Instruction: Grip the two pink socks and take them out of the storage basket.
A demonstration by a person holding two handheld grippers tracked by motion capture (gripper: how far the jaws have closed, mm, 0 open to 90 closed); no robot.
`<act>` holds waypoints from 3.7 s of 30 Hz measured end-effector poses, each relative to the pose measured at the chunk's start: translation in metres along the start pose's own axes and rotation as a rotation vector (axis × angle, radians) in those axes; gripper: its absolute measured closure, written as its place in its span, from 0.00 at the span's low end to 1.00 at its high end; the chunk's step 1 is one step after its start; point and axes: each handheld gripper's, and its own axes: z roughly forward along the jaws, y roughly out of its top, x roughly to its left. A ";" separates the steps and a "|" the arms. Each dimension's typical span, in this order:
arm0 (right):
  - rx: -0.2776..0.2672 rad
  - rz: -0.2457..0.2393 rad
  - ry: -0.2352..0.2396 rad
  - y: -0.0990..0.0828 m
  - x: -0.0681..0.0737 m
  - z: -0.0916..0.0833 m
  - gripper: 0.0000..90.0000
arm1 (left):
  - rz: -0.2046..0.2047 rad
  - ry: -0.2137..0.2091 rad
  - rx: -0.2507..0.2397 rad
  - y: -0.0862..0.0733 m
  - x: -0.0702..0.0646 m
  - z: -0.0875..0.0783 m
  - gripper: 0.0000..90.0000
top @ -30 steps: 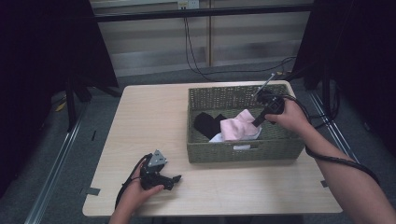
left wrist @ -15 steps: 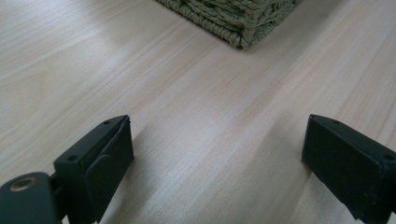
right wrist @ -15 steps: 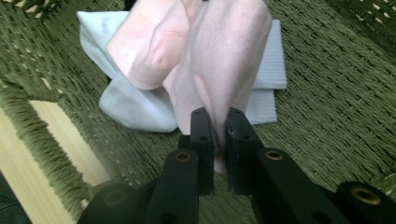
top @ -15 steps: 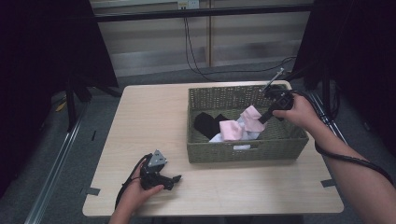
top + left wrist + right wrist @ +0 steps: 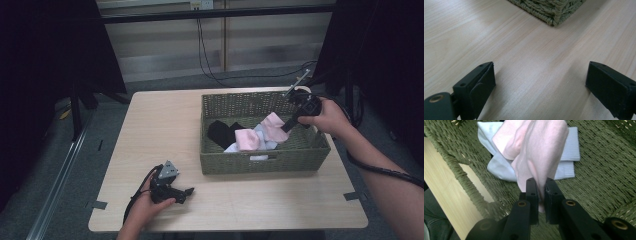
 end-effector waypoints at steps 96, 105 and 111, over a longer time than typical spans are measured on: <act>0.054 -0.313 0.137 -0.048 0.127 -0.017 0.91 | -0.006 -0.003 -0.001 0.000 -0.001 0.000 0.09; 0.075 -0.324 0.142 -0.051 0.132 0.004 0.91 | 0.004 -0.004 0.007 0.000 0.000 0.000 0.09; 0.096 -0.304 0.154 -0.055 0.129 0.022 0.91 | 0.004 -0.005 0.007 0.000 0.000 0.000 0.09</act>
